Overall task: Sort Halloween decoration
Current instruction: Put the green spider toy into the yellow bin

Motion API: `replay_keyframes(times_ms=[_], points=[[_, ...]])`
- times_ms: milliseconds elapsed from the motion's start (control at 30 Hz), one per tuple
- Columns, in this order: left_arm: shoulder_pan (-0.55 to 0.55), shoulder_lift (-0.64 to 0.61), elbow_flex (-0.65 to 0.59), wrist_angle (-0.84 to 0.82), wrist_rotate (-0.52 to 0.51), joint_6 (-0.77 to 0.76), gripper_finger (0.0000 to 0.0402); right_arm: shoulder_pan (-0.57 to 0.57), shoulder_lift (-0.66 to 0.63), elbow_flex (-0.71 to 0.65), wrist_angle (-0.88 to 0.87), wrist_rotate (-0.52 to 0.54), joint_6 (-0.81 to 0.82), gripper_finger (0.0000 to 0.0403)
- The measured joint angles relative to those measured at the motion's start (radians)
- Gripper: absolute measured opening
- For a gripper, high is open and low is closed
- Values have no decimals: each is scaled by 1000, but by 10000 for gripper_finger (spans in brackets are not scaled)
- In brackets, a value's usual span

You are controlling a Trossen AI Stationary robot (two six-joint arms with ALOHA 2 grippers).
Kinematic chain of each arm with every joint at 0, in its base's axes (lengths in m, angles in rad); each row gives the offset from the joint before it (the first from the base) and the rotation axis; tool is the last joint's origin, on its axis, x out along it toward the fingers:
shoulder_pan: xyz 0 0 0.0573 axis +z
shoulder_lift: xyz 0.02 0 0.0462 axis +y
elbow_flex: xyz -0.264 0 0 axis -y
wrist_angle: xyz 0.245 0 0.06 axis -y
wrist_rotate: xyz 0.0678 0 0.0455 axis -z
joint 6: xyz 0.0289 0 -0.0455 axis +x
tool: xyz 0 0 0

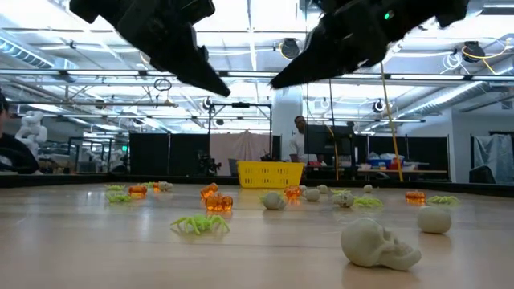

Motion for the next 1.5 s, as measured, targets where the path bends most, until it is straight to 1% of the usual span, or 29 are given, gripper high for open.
replay_keyframes(times_ms=[267,533,600,767,900,1000,1067,1267,1500], points=[[-23,1,-36,-20,-83,-57,167,0,-173,0,-140,0,-56,0],[-57,1,-149,206,-151,-94,167,0,-297,0,-280,-1,-59,0],[-63,1,-166,242,-180,-104,167,0,-314,0,-305,-1,-55,0],[-74,1,-172,257,-239,-103,167,0,-327,0,-346,-1,-14,0],[-74,1,-171,270,-253,-103,167,1,-308,0,-370,-2,24,0],[-74,1,-171,269,-252,-104,167,1,-294,-1,-381,-1,19,0],[-74,1,-171,269,-252,-104,167,-3,-294,-1,-385,-1,-17,0],[-74,1,-170,268,-252,-104,167,-28,-294,-1,-372,5,-217,0],[-74,1,-170,266,-252,-103,167,-71,-294,-1,-344,7,-396,0]])
